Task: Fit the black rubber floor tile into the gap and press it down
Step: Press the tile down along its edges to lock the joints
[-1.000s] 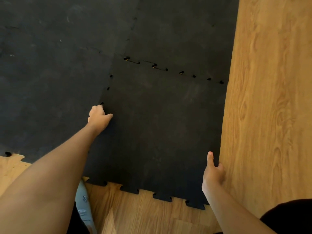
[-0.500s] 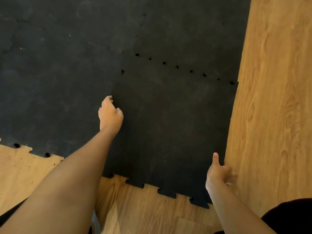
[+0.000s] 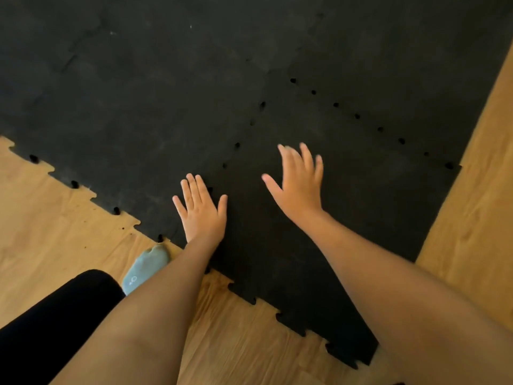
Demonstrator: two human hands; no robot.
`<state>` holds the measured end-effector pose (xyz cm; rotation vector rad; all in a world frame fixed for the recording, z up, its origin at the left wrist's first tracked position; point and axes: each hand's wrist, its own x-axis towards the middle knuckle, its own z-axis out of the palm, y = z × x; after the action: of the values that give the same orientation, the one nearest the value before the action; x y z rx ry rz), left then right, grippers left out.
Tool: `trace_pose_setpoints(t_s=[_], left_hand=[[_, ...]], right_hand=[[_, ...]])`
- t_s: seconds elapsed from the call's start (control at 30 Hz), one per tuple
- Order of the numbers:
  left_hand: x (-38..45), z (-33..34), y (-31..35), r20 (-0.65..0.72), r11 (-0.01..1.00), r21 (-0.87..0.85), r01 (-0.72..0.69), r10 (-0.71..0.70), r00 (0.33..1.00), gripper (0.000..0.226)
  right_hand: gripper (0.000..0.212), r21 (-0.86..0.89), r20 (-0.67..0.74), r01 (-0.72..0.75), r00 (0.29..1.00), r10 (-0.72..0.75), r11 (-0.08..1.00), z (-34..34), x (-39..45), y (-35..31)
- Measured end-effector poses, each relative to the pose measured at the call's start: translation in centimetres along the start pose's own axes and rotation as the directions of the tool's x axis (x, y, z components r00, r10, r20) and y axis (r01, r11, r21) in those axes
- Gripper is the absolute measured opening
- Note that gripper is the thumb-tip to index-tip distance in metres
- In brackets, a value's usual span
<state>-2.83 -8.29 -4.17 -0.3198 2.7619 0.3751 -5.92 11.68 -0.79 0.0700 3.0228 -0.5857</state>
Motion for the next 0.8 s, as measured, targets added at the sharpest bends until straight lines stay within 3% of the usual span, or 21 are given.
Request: trace_pose_setpoints(t_s=[0.17, 0.33, 0.53, 0.67, 0.8], left_hand=[[0.5, 1.7, -0.4, -0.076, 0.999, 0.034, -0.011, 0.013, 0.997, 0.076], [1.0, 2.2, -0.6, -0.093, 0.993, 0.113, -0.019, 0.03, 0.995, 0.074], [1.2, 1.9, -0.5, -0.05, 0.988, 0.151, -0.006, 0.014, 0.999, 0.072], [1.0, 1.6, 0.0, -0.005, 0.989, 0.147, 0.029, -0.028, 1.0, 0.073], [2.1, 0.7, 2.2, -0.013, 0.985, 0.145, -0.09, 0.093, 0.996, 0.07]], right_hand=[[0.087, -0.146, 0.224, 0.232, 0.955, -0.196, 0.962, 3.2, 8.9, -5.7], [0.107, -0.267, 0.442, 0.299, 0.883, -0.16, 0.916, 6.7, 11.2, -7.0], [0.119, -0.143, 0.603, 0.27, 0.787, -0.132, 0.952, 6.8, 12.9, -6.6], [0.12, -0.101, 0.676, 0.248, 0.728, -0.117, 0.963, 6.2, 13.5, -6.5], [0.104, -0.083, 0.608, 0.307, 0.769, -0.196, 0.948, 5.6, 12.3, -6.3]])
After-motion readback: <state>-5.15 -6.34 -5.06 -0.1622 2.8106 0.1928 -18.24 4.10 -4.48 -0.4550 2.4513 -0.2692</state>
